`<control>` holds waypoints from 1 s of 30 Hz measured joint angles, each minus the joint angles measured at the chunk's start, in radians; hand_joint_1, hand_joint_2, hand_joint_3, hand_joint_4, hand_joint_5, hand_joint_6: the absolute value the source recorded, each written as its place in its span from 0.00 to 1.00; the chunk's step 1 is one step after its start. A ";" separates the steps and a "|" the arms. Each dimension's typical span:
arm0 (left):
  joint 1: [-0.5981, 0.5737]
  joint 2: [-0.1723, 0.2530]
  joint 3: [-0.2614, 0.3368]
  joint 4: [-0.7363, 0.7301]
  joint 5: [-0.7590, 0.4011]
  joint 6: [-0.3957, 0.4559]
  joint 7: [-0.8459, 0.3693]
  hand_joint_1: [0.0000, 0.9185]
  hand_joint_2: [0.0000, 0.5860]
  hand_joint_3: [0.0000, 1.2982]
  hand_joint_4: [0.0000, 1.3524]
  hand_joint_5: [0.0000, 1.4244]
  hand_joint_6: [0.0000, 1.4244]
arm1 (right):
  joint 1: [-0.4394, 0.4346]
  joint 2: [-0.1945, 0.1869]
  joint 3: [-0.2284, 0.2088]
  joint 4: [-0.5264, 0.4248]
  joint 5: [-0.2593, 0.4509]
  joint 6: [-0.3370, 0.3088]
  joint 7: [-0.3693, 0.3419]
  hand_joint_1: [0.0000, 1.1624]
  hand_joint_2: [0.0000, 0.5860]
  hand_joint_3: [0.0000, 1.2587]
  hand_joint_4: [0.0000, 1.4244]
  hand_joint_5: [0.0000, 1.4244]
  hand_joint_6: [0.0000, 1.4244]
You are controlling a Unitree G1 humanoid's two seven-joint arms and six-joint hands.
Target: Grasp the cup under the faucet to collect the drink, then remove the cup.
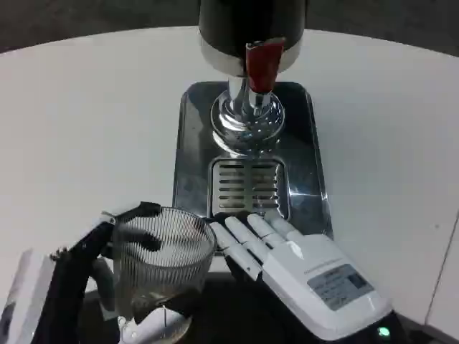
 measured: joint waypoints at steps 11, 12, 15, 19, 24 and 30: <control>0.001 0.000 0.000 0.000 -0.002 0.000 -0.005 0.64 0.37 0.80 0.84 0.79 0.79 | 0.006 0.004 0.001 -0.001 0.000 0.000 0.001 0.54 0.61 0.00 0.00 0.00 0.00; 0.001 0.000 0.000 0.000 -0.002 0.000 -0.005 0.64 0.37 0.80 0.84 0.79 0.79 | 0.006 0.005 0.000 -0.001 0.000 0.000 0.001 0.54 0.61 0.00 0.00 0.00 0.00; -0.002 0.000 0.000 0.000 -0.002 0.000 -0.008 0.64 0.37 0.80 0.84 0.79 0.79 | 0.006 0.008 0.000 -0.001 -0.001 0.000 0.002 0.54 0.61 0.00 0.00 0.00 0.00; -0.011 0.000 0.000 0.008 -0.005 0.000 -0.012 0.64 0.37 0.80 0.84 0.79 0.79 | 0.006 0.015 -0.002 -0.001 -0.009 0.001 0.008 0.54 0.61 0.00 0.00 0.00 0.00; -0.048 0.001 -0.007 0.038 -0.031 -0.001 -0.020 0.64 0.37 0.80 0.84 0.79 0.80 | 0.033 0.039 -0.016 -0.015 -0.050 0.021 0.012 0.54 0.61 0.00 0.00 0.00 0.00; -0.090 0.002 -0.029 0.082 -0.034 -0.016 -0.029 0.63 0.36 0.80 0.84 0.80 0.84 | 0.102 0.071 -0.055 -0.070 -0.116 0.055 0.021 0.54 0.61 0.00 0.00 0.00 0.00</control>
